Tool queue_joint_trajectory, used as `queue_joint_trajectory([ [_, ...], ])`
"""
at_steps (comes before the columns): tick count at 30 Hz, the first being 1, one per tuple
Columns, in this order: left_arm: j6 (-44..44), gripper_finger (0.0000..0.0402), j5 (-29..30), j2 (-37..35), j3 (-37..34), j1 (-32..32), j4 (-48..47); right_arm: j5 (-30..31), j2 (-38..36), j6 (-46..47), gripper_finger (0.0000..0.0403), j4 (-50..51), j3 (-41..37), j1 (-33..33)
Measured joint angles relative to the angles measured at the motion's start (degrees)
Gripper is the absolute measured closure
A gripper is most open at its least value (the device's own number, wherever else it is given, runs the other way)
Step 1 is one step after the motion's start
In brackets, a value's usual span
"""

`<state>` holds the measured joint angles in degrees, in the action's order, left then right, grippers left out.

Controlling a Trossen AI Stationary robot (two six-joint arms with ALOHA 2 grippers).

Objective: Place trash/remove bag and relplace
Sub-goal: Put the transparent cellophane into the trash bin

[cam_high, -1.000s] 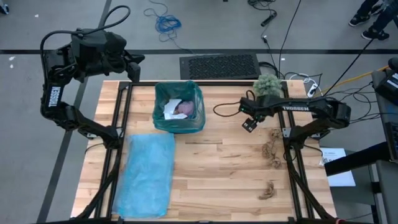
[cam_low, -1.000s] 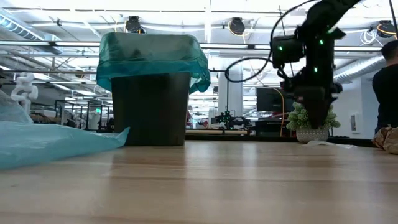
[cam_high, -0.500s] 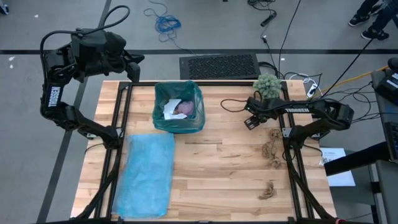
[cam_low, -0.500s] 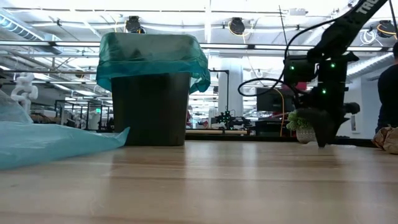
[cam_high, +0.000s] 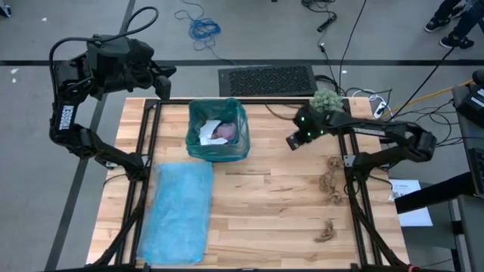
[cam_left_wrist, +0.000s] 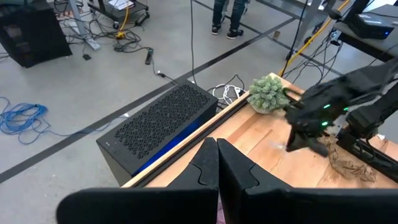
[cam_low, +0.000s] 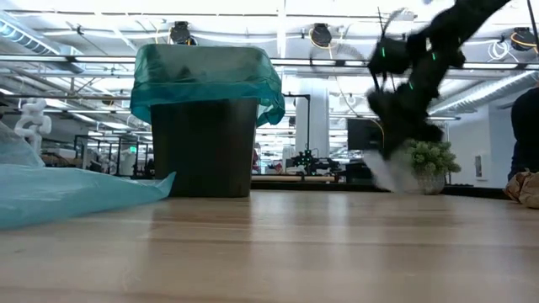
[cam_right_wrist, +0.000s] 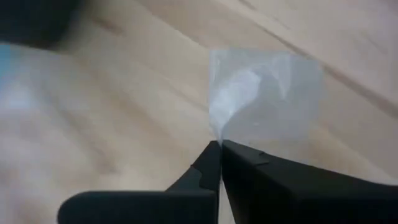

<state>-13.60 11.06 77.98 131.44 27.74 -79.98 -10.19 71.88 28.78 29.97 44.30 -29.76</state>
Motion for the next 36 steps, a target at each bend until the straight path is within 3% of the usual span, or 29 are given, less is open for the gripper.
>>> queue_joint_trajectory([
  [6, -1.0, 0.0402, 0.5, 0.0, 0.0, 0.0, 0.2, -5.9, -2.7, -2.4, 0.0403, -7.2, 14.6, 1.9],
  [11, -1.0, 0.0402, 1.1, 0.0, 0.0, 0.0, 0.5, -8.8, 1.4, -5.7, 0.0403, -11.9, 30.2, 4.0],
  [18, -1.1, 0.0402, 1.2, 0.4, 0.0, 0.0, 2.2, -9.8, 17.4, -14.1, 0.0403, -6.9, 54.2, 8.8],
  [24, -1.2, 0.0402, 1.2, 0.4, 0.0, 0.0, 2.1, -9.6, 33.7, -22.0, 0.0403, 8.7, 72.1, 12.0],
  [28, -2.5, 0.0402, 1.2, 0.4, 0.0, 0.0, 2.0, -9.6, 42.6, -24.8, 0.0403, 16.6, 79.6, 13.2],
  [36, -2.5, 0.0402, 1.2, 0.4, 0.0, 0.0, 1.9, -7.7, 54.9, -27.0, 0.0403, 18.6, 89.8, 14.6],
])
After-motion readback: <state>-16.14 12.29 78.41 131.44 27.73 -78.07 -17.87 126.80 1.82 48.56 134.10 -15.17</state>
